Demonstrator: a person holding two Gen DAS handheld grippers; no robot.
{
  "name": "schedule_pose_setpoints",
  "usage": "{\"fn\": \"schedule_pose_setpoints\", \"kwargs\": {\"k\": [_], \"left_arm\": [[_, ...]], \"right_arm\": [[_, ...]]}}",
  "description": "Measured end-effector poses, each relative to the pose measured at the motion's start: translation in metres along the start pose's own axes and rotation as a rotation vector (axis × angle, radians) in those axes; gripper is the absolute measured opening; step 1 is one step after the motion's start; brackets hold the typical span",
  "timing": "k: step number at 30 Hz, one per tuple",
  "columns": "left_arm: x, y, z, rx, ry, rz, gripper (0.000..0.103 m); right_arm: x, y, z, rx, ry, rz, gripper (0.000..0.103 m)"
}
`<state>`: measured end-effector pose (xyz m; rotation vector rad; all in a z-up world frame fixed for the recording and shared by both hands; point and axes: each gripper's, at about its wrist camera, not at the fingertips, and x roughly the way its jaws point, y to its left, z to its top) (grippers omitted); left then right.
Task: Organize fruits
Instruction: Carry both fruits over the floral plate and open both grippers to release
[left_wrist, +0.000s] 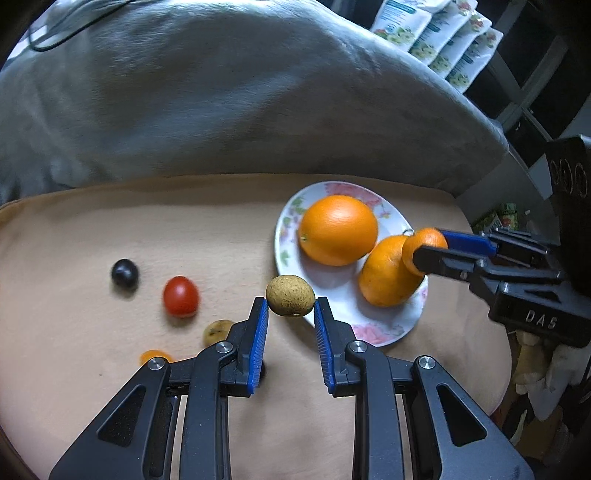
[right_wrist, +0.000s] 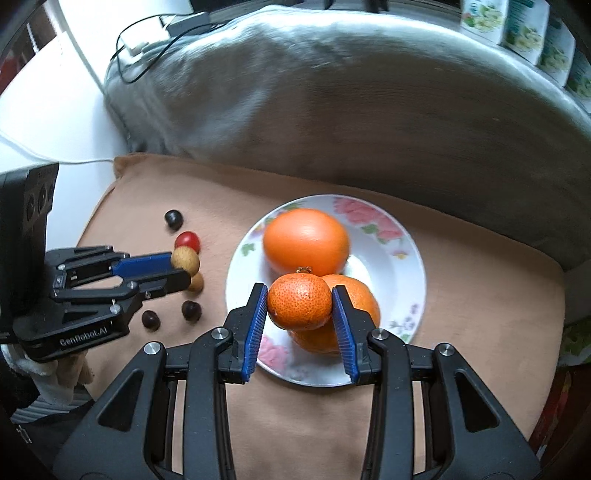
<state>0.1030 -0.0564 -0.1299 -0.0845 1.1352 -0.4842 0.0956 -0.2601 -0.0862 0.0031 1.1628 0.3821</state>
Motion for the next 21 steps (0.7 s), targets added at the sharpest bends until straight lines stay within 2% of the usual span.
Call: {"fn": "schedule_pose_setpoints", "kwargs": {"k": [7,21], "left_arm": [[0.009,-0.011,0.0,0.015,0.017,-0.008,0.024],[0.021,-0.026,0.007,0.033,0.033,-0.021,0.024]], "right_arm": [[-0.006,-0.016,0.003,0.061,-0.028,0.028,0.037],[0.006,-0.045,0.016,0.091,-0.024,-0.009,0.037]]}}
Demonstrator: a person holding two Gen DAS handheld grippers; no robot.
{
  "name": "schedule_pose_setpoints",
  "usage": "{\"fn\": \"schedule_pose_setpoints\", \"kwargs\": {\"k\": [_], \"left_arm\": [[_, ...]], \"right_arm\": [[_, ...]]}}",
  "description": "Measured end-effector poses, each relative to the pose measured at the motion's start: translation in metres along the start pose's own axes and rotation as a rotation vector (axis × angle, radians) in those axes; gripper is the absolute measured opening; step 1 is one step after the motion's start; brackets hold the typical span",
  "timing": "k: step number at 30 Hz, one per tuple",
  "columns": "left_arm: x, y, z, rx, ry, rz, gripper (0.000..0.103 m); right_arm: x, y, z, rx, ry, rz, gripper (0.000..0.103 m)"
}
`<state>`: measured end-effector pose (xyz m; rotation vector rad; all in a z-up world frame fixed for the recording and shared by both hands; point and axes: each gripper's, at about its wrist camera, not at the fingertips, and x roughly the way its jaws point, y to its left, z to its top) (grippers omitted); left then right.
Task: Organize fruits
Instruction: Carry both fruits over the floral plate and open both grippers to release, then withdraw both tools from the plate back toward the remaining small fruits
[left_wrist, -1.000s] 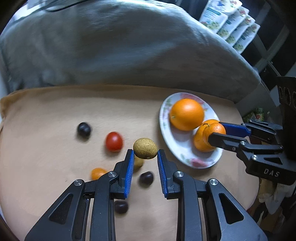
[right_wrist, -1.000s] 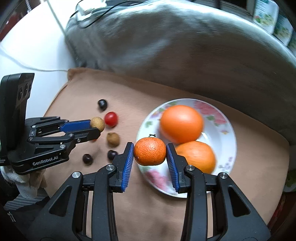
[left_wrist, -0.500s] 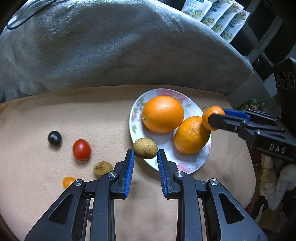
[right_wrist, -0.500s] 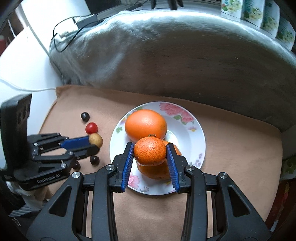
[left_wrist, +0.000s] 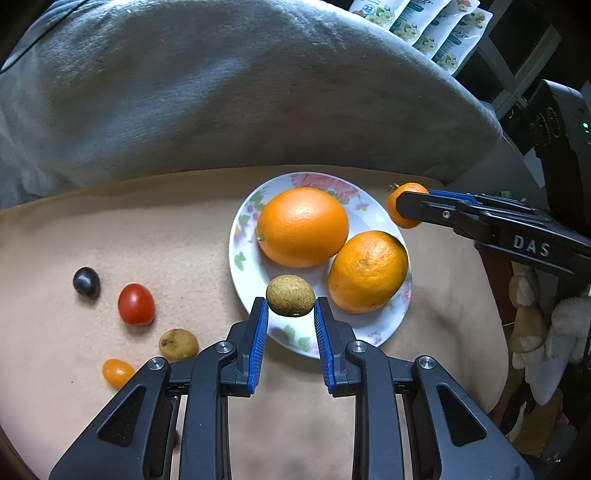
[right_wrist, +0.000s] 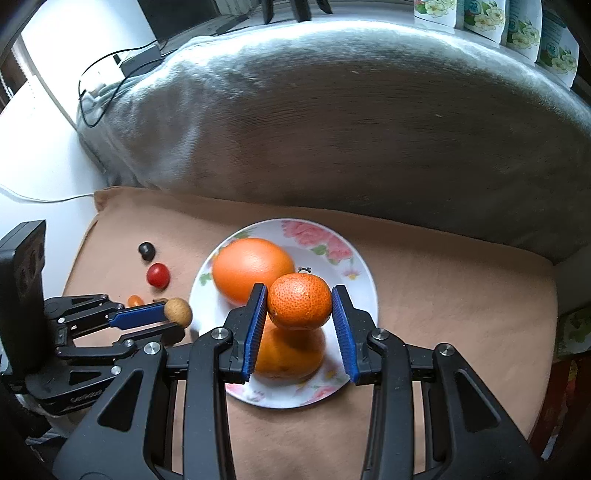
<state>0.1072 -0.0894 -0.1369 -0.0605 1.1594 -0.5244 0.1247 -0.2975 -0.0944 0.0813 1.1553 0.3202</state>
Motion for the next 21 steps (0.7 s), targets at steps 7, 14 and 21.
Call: {"fn": "schedule_pose_setpoints", "kwargs": {"k": [7,14,21], "left_arm": [[0.002,-0.004,0.002,0.01,0.006,-0.005,0.024],[0.001,-0.005,0.004,0.027,0.009,-0.011,0.025],[-0.002,-0.009,0.005,0.04,-0.002,-0.002,0.043]], "right_arm": [[0.004,-0.01,0.001,0.029,0.002,0.0,0.038],[0.002,-0.012,0.003,0.032,-0.016,0.0,0.066],[-0.004,-0.013,0.007,0.044,-0.026,0.003,0.07]]}}
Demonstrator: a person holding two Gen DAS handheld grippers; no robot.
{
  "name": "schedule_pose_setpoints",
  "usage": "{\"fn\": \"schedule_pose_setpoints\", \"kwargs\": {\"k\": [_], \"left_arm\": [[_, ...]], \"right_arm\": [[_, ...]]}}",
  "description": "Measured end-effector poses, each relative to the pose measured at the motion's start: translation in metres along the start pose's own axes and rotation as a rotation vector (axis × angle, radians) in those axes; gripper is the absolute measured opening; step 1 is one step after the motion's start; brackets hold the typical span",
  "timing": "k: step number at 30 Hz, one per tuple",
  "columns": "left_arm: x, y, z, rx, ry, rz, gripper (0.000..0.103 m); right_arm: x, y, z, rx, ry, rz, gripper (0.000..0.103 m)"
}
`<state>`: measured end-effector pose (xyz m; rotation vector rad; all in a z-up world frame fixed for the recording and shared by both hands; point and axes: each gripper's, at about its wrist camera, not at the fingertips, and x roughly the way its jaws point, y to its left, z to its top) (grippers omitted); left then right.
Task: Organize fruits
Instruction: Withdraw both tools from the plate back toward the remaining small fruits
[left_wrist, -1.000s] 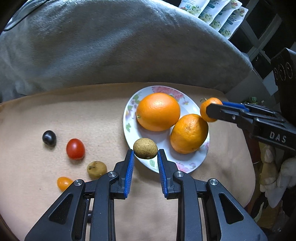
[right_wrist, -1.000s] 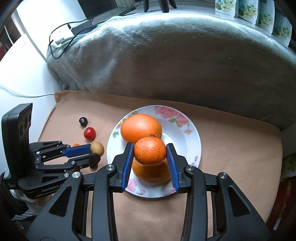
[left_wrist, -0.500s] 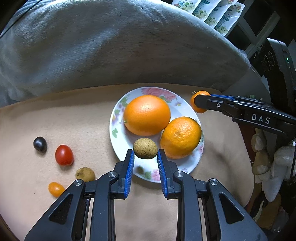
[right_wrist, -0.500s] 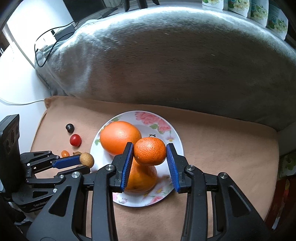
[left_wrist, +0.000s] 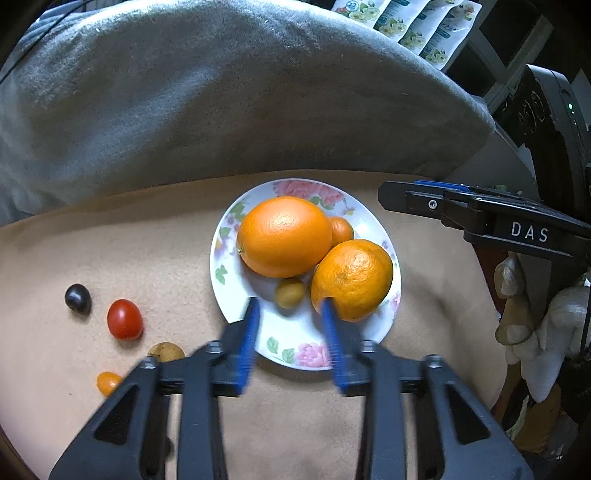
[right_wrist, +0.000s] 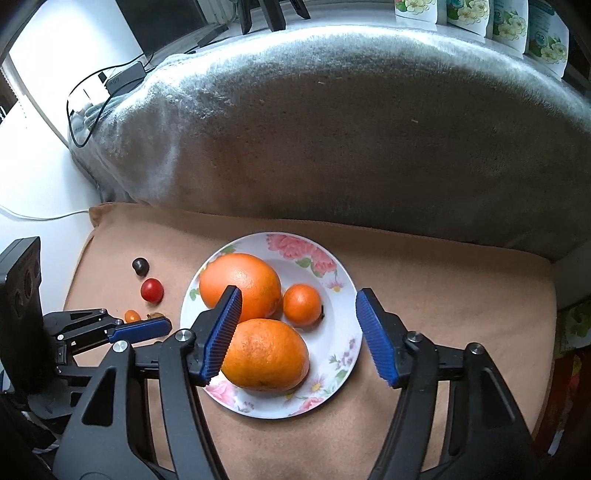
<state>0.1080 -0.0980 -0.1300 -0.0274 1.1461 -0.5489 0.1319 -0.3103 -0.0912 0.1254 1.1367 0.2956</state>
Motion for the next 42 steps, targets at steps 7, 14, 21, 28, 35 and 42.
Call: {"fn": "schedule_pose_setpoints", "kwargs": {"k": [7,14,21,28,35,42], "left_arm": [[-0.003,-0.002,0.0,0.015,-0.015,0.024,0.062],[-0.007,-0.004,-0.001,0.026,-0.031,0.042,0.066],[-0.017,-0.003,-0.005,0.034,-0.049,0.053,0.066],[-0.029,0.004,-0.008,0.021,-0.065,0.057,0.066],[-0.036,0.015,-0.015,0.001,-0.069,0.067,0.066],[-0.042,0.04,-0.028,-0.036,-0.068,0.096,0.066]], "right_arm": [[-0.006,-0.001,0.001,0.017,-0.008,-0.016,0.087],[-0.012,0.002,-0.002,0.019,-0.02,-0.028,0.087],[-0.019,0.01,-0.004,0.009,-0.039,-0.029,0.087],[-0.023,0.022,-0.006,-0.001,-0.054,-0.016,0.087],[-0.024,0.033,-0.009,-0.005,-0.064,-0.013,0.087],[-0.029,0.049,-0.015,-0.021,-0.117,0.056,0.087]]}}
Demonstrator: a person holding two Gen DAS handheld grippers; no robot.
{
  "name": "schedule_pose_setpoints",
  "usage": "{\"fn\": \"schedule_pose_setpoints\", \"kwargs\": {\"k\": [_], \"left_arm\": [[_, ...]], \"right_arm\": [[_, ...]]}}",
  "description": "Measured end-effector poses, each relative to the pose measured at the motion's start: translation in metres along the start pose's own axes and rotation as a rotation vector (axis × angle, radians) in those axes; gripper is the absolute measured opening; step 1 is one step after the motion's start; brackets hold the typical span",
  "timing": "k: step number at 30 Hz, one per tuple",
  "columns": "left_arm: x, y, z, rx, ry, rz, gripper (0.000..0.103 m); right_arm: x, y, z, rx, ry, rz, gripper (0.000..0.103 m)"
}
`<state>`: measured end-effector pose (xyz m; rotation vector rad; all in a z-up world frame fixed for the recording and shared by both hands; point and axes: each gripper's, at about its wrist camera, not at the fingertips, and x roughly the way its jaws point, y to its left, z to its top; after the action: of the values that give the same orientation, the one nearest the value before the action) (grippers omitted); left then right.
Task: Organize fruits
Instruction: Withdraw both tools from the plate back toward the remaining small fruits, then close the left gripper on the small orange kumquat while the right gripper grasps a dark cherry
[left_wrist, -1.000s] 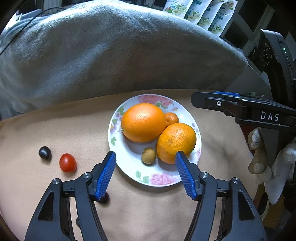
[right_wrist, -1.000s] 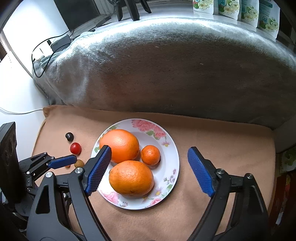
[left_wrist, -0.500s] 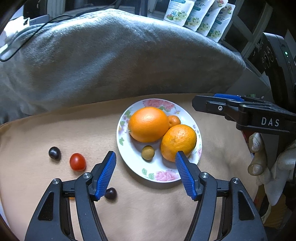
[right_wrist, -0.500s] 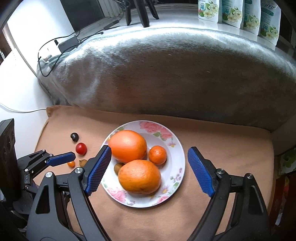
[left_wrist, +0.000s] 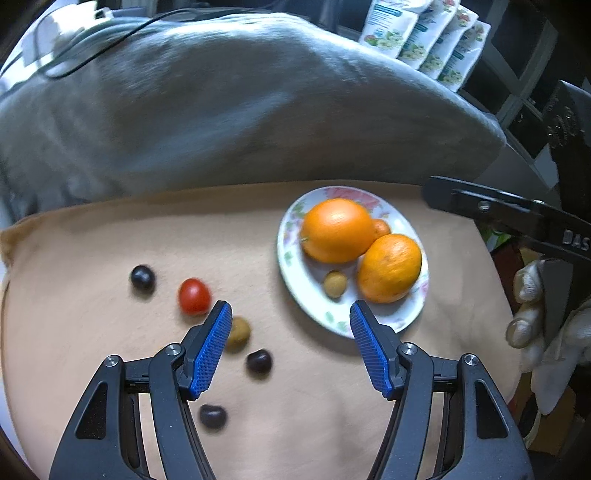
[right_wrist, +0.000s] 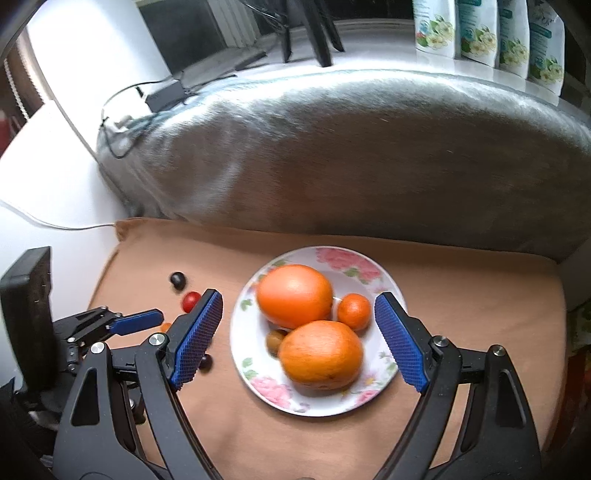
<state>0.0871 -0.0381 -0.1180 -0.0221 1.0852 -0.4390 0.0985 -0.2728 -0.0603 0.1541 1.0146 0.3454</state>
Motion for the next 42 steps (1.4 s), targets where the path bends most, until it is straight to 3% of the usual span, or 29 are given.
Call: {"fn": "schedule_pose_setpoints", "kwargs": {"k": [12,20,27,31,42], "left_arm": [[-0.01,0.059,-0.035,-0.075,0.031,0.082,0.065],[-0.005,0.087,-0.055,-0.148,0.068,0.099,0.051],[0.007,0.095,-0.05,-0.167,0.07,0.066,0.037],[0.018,0.093,-0.046,-0.153,0.075,0.043,0.036],[0.04,0.09,-0.043,-0.131,0.095,0.001,0.032]], "right_arm": [[0.018,0.052,-0.021,-0.149,0.109,0.067,0.087],[0.035,0.074,-0.04,-0.175,0.19,0.114,0.087],[0.061,0.088,-0.057,-0.16,0.269,0.137,0.064],[0.078,0.095,-0.063,-0.167,0.303,0.137,0.053],[0.111,0.113,-0.069,-0.176,0.345,0.101,0.046]]}}
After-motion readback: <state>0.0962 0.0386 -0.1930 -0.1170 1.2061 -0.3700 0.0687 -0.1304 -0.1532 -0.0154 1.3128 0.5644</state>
